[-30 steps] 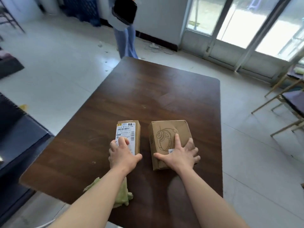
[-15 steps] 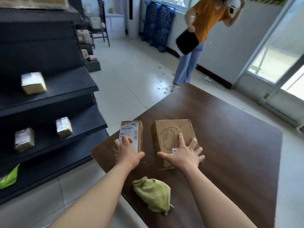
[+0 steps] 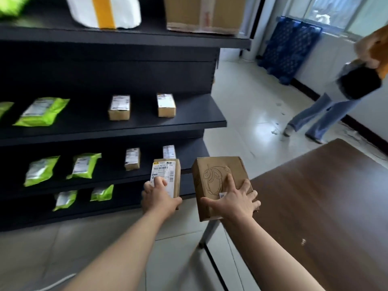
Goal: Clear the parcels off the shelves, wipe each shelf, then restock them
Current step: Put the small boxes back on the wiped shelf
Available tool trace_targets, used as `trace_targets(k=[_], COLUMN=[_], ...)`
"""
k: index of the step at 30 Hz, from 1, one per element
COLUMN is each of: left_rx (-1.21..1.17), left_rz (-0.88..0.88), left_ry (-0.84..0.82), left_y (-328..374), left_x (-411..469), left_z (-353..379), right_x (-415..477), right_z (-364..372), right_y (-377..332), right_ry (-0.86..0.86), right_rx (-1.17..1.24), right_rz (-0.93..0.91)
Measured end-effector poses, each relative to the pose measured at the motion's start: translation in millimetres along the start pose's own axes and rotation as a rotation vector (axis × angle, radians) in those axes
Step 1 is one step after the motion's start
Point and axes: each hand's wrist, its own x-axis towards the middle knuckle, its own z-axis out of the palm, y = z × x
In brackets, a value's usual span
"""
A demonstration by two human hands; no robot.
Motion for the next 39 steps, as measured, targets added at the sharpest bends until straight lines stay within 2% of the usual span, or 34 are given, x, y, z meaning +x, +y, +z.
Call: trace_targets(k=[8,20,30,39], left_rx=[-0.018,-0.047,-0.097,-0.101], left_rz=[-0.204,-0.444,-0.555,-0.477], left_ry=[0.017,0.013,-0.042,-0.100], left_y=[-100,-179,-239,-322], left_x=[41,97,192,284], left_z=[-44,-39,32,153], right_x=[1,45,124,205], right_z=[53,139,248,394], right_y=[-109,-199,-224,-229], right_ry=[-0.102,-0.270,-0.361,-0.358], right_rx=[-0.112,-0.274,-0.388,-0.429], right_rz=[-0.184,-0.356,-0.357,-0.306])
